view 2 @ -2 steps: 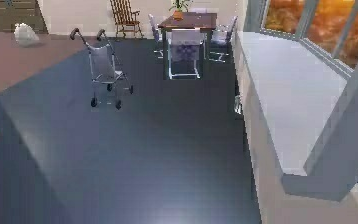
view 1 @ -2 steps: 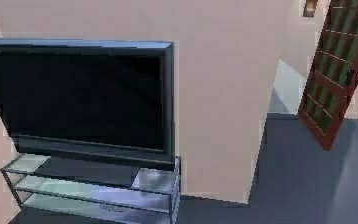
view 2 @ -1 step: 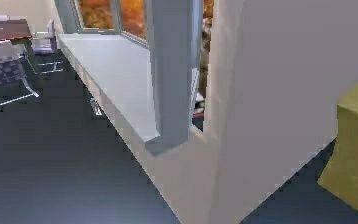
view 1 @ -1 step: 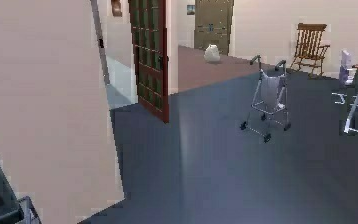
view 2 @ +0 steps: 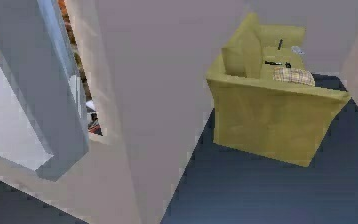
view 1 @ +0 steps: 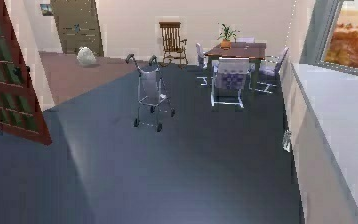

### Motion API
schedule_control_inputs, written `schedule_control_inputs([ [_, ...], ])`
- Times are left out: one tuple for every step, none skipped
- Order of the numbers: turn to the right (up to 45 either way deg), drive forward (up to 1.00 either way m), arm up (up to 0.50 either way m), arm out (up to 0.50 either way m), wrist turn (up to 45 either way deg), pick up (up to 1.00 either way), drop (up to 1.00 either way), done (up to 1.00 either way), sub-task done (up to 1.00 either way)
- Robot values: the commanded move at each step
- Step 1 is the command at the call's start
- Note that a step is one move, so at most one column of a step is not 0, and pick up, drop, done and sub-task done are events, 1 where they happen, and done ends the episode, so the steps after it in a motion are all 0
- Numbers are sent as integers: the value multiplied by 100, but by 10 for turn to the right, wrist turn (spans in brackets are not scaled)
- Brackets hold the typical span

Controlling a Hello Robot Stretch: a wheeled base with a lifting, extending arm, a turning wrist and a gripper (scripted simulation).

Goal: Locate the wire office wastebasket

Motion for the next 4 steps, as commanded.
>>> schedule_control_inputs([
  [0, 20, 0, 0, 0, 0, 0, 0, 0],
  [-300, 0, 0, 0, 0, 0, 0, 0, 0],
  [0, 100, 0, 0, 0, 0, 0, 0, 0],
  [-30, 0, 0, 0, 0, 0, 0, 0, 0],
])
